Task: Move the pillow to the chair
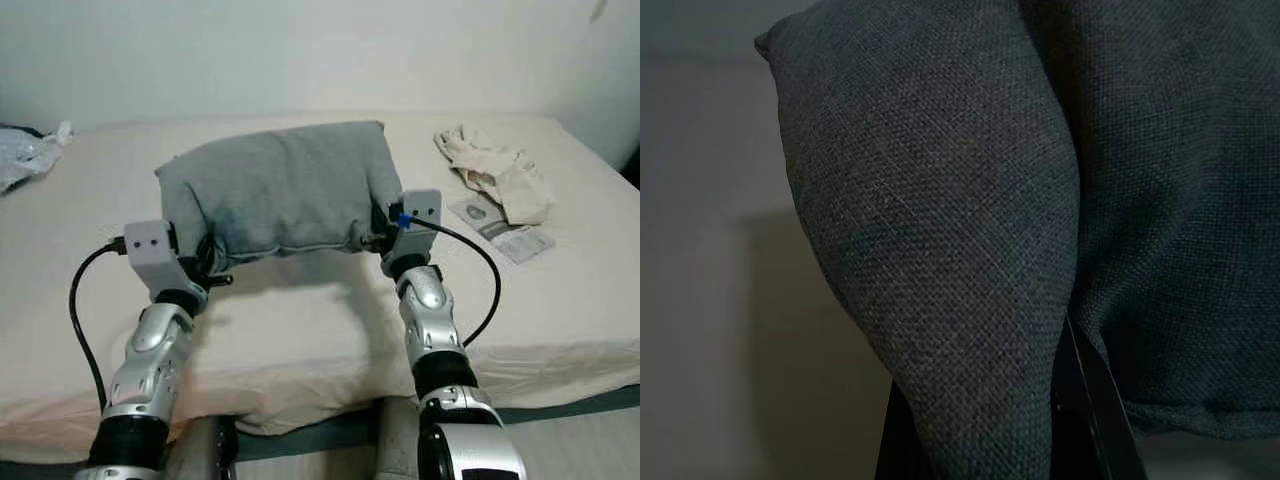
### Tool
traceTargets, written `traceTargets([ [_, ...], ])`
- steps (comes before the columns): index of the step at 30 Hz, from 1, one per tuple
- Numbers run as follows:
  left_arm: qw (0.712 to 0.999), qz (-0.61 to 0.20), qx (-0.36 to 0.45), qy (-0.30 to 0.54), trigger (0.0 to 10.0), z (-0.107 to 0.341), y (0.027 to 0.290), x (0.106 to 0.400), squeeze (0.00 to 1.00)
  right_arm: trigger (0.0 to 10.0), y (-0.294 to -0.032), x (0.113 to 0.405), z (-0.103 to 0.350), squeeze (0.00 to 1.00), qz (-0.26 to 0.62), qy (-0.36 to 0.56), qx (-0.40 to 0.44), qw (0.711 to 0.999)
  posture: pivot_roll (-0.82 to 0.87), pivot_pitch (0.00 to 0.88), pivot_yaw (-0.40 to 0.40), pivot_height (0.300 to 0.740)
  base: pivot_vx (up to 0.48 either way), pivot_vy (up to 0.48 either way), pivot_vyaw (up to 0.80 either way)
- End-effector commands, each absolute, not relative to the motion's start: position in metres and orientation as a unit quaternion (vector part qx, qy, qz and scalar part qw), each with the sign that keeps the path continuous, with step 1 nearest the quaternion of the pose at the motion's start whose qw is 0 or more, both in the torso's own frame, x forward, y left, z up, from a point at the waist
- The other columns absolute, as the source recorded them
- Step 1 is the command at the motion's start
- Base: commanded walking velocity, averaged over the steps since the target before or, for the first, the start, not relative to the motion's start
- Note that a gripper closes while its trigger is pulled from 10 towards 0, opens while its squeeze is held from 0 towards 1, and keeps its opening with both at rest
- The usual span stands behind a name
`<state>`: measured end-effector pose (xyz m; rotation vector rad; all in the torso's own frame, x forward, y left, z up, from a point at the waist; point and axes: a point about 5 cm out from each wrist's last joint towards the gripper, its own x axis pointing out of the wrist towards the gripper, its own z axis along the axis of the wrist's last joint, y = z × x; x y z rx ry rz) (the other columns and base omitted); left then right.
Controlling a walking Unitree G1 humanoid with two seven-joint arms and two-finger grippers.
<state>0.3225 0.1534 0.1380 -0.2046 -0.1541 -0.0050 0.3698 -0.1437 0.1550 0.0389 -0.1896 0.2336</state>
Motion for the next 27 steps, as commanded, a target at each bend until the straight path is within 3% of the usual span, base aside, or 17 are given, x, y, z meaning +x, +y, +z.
traceTargets([
  [1,0.989,-0.020,-0.089,-0.117,10.0,0.153,0.146,0.322,0.00,10.0,-0.131,0.368,0.156,0.00,0.144,-0.098,0.005,0.985,0.03,0.066,-0.044,0.635,0.000,0.000,0.00],
  [19,0.990,-0.010,-0.078,-0.116,10.0,0.150,0.154,0.319,0.00,10.0,-0.130,0.364,0.151,0.00,0.148,-0.089,0.000,0.985,0.03,0.063,-0.050,0.730,0.000,0.000,0.00],
  [27,0.992,0.006,-0.080,-0.094,10.0,0.142,0.160,0.318,0.00,10.0,-0.127,0.360,0.140,0.00,0.160,-0.070,-0.003,0.985,0.03,0.062,-0.054,0.740,0.000,0.000,0.00],
])
